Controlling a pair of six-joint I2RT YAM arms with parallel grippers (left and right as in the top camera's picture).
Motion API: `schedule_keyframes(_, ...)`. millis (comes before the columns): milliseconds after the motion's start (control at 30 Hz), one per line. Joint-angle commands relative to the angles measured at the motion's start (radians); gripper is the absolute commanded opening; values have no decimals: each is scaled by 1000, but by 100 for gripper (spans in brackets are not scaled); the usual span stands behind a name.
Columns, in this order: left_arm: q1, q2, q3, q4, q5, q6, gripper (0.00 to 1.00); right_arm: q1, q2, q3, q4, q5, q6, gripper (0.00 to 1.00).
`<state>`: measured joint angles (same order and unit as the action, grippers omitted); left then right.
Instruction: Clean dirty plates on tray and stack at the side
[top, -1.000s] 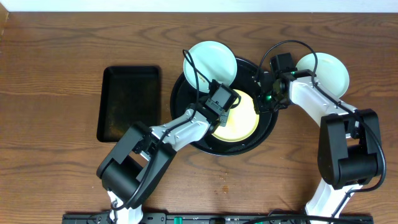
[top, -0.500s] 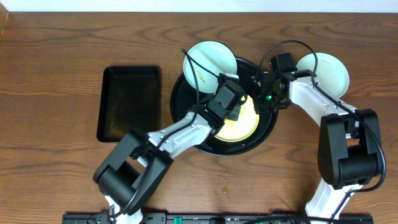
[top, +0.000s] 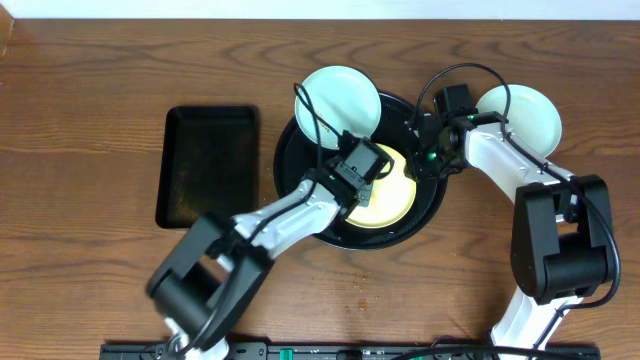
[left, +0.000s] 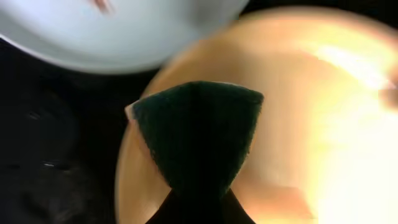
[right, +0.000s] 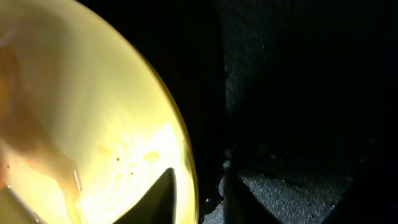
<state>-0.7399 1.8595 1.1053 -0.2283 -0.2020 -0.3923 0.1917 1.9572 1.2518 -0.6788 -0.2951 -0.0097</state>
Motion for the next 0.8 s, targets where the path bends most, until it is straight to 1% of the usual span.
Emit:
schedule_keyframes(0,6,-204,6,-5,-42,5,7,-1,26,-23,27,-1,5,39)
schedule_keyframes(67,6,-266,6,-28,-42,1,7,0,26,-31,36,-1,5,45)
schedule_keyframes(133,9,-341,6,-73,-42,1,7,3,26,-42,50,-1,5,48)
schedule_keyframes(167,12,-361,6,-91,-42,1,7,6,26,-44,54,-1,5,47)
schedule_keyframes(233,38,-411,6,-162,-38,1,7,11,26,-53,68,-1,5,42)
schedule_keyframes(267,65,-430,6,-209,-18,1,7,15,26,-58,76,-1,5,33)
schedule_keyframes(300,92,-440,6,-248,10,1,7,19,26,-60,80,-1,5,16)
schedule_keyframes(333,127,-446,6,-290,49,0,7,21,26,-61,83,-1,5,1)
schedule_keyframes(400,206,-449,6,-377,145,-10,7,27,17,-52,88,-1,5,1)
schedule_keyframes(467,291,-449,6,-459,227,-10,8,27,-15,-15,44,7,5,1)
schedule_keyframes(567,365,-449,6,-522,248,-10,7,30,-84,30,-8,82,5,1)
schedule_keyframes(633,412,-449,6,-557,248,-10,7,40,-150,48,-30,175,5,1)
schedule_keyframes(667,451,-449,6,-583,252,-9,8,60,-224,50,-36,277,4,1)
schedule_keyframes(733,483,-449,6,-600,279,-9,7,98,-307,50,-39,401,4,1)
schedule_keyframes(767,510,-449,6,-608,311,-5,7,135,-356,50,-37,494,4,1)
